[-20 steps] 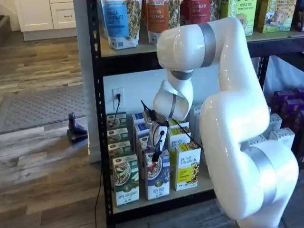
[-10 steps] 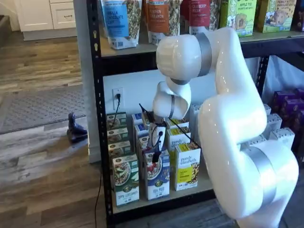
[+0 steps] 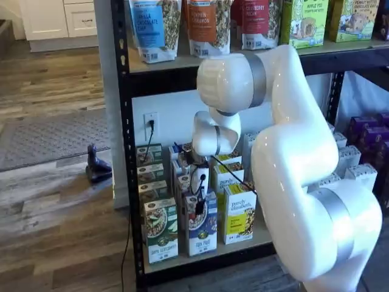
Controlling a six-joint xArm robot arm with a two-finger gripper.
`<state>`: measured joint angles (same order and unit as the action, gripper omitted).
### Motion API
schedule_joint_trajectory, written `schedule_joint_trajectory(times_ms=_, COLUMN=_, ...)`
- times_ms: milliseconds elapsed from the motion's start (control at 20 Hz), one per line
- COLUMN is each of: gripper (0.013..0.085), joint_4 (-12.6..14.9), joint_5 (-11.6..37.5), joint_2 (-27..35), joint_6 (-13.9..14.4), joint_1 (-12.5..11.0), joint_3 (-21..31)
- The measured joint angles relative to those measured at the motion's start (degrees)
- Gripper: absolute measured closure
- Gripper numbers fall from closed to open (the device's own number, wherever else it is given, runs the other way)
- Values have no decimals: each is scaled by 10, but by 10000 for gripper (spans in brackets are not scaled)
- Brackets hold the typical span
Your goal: Pick up the blue and white box that is on the bottom shelf, the second box from the left
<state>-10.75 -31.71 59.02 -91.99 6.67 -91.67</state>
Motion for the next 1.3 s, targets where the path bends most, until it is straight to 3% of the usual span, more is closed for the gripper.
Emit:
schedule_joint_trajectory(times_ms=450, gripper=130, joint_4=54, joint_5=-30, joint_2=20, joint_6=52, joint_1=5, joint_3=-26)
schedule_joint_trajectory(times_ms=800, gripper=130, joint_4=82, joint_5=-6, joint_2=29, joint_6=80, joint_1=11, joint_3=-20)
schedule_joint_trajectory(times_ms=1150, gripper=130, joint_4=85, joint_5=14, joint_2=33, joint_6=83, joint_1=12, joint_3=-12)
schedule_joint_trajectory(times_ms=1250, gripper=210, joint_4=79, joint_5=13, joint_2=34, joint_6=78, joint_1=12, joint_3=-13)
schedule_joint_trajectory(times_ms=1300, gripper=210, joint_4=77, joint_5=13, joint_2=35, joint_6=77, joint_1=12, joint_3=-14)
